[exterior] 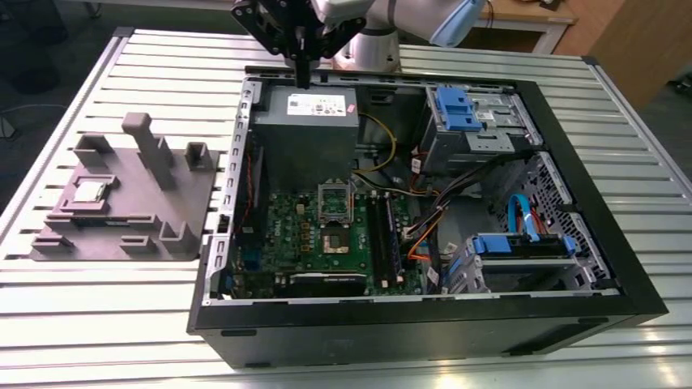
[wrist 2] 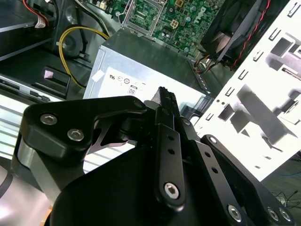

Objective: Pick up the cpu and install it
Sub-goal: 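Reach for the cpu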

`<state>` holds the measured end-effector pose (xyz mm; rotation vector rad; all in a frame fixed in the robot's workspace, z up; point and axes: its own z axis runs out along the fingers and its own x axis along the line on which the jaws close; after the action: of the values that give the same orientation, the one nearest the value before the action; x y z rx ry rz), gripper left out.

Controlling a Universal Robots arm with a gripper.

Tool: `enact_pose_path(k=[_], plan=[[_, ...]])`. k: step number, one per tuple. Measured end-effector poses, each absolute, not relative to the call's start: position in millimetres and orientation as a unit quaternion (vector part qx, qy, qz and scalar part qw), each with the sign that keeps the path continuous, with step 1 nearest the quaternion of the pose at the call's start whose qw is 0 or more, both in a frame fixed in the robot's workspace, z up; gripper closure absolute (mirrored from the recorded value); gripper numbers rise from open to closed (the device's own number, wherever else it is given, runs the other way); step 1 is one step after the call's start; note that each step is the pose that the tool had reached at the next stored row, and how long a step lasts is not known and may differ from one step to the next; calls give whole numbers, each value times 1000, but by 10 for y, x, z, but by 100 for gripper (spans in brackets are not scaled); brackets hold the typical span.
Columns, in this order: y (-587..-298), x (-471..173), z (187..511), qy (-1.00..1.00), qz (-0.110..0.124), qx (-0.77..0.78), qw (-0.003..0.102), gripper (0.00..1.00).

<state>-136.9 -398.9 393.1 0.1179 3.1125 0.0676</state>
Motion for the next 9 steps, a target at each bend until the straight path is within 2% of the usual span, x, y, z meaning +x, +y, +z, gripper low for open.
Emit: enact_pose_path(k=[9], plan=[[-3989, -1389, 3930, 999, 22, 38, 13, 90]])
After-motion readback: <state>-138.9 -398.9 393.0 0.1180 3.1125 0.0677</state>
